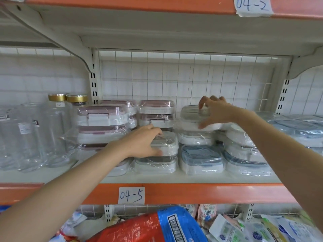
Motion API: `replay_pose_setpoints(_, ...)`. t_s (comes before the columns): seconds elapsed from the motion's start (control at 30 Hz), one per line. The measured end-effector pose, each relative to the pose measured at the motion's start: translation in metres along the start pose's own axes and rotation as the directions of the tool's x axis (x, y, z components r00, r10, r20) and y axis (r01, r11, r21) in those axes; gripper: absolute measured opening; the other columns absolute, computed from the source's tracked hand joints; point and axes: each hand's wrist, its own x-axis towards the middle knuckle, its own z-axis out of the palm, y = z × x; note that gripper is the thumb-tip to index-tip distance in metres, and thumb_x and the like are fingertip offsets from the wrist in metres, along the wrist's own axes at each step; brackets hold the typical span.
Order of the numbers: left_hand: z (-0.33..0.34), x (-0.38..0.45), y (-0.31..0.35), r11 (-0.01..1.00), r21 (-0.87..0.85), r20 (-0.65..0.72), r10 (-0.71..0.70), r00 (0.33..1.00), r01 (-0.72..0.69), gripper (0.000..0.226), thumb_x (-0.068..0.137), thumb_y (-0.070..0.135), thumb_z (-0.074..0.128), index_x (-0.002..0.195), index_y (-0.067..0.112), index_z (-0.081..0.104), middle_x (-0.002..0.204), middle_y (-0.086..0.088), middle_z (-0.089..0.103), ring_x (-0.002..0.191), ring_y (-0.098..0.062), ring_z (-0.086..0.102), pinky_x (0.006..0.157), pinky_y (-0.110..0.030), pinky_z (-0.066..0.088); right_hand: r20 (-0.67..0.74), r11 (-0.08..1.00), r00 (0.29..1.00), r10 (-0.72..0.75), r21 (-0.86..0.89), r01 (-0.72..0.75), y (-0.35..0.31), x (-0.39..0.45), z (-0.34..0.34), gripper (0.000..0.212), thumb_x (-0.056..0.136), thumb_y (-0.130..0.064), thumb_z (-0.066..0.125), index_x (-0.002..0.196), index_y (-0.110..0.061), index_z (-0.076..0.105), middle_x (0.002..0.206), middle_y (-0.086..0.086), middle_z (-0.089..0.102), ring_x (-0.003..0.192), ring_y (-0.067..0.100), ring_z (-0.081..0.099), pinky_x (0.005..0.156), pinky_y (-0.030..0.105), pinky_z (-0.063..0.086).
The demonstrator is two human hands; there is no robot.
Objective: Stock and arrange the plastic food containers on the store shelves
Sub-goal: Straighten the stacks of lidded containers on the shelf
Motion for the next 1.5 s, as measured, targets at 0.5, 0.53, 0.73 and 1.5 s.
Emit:
replay_pose_setpoints(0.5, -0.019, 0.006, 0.005, 1.000, 0.018, -0.135, 0.012, 0.991, -0.009, 0.080, 0.080, 0.057, 0.061, 0.147, 0.032, 0.025, 0.150, 0.008, 0.030, 0.135, -0.012, 0.032, 0.110, -0.039, 0.032, 0.258, 0.907, 0.954, -0.150, 0.420, 0.029, -0.040, 0.002, -0.008, 0.051, 0.084, -0.039, 0.063, 0.131, -0.032, 0.045, 0.137, -0.009, 0.042, 0.125, 0.009, 0.035, 0.098, 0.025, 0.025)
replay_pose_setpoints(0.53, -0.018, 0.007, 0.004, 1.000, 0.011, -0.131, 0.015, 0.991, -0.014, 0.075, 0.081, 0.055, 0.061, 0.145, 0.035, 0.027, 0.147, 0.010, 0.034, 0.132, -0.011, 0.034, 0.108, -0.039, 0.035, 0.256, 0.946, 0.962, -0.094, 0.324, 0.006, -0.030, 0.007, -0.004, 0.056, 0.084, -0.034, 0.064, 0.135, -0.027, 0.041, 0.142, -0.006, 0.040, 0.128, 0.012, 0.035, 0.100, 0.027, 0.024)
replay_pose_setpoints(0.73, -0.021, 0.013, 0.004, 1.000, -0.005, -0.112, -0.017, 0.994, 0.017, 0.061, 0.083, 0.036, 0.068, 0.136, 0.027, 0.040, 0.138, 0.005, 0.040, 0.124, -0.013, 0.041, 0.103, -0.034, 0.038, 0.418, 0.995, 0.908, 0.039, 0.062, -0.072, -0.008, 0.025, 0.046, 0.061, 0.079, -0.028, 0.073, 0.129, -0.014, 0.042, 0.128, 0.002, 0.051, 0.117, 0.028, 0.049, 0.099, 0.036, 0.040)
replay_pose_setpoints(1.5, -0.031, 0.004, 0.012, 0.991, 0.052, 0.015, -0.125, 0.992, 0.124, 0.058, 0.089, 0.040, 0.055, 0.135, 0.014, 0.032, 0.138, -0.003, 0.033, 0.126, -0.021, 0.038, 0.102, -0.038, 0.039, 0.117, 0.868, 0.979, 0.166, 0.454, -0.202, 0.006, -0.001, 0.016, 0.062, 0.071, -0.061, 0.067, 0.116, -0.021, 0.053, 0.110, -0.001, 0.057, 0.089, 0.012, 0.054, 0.075, 0.026, 0.040)
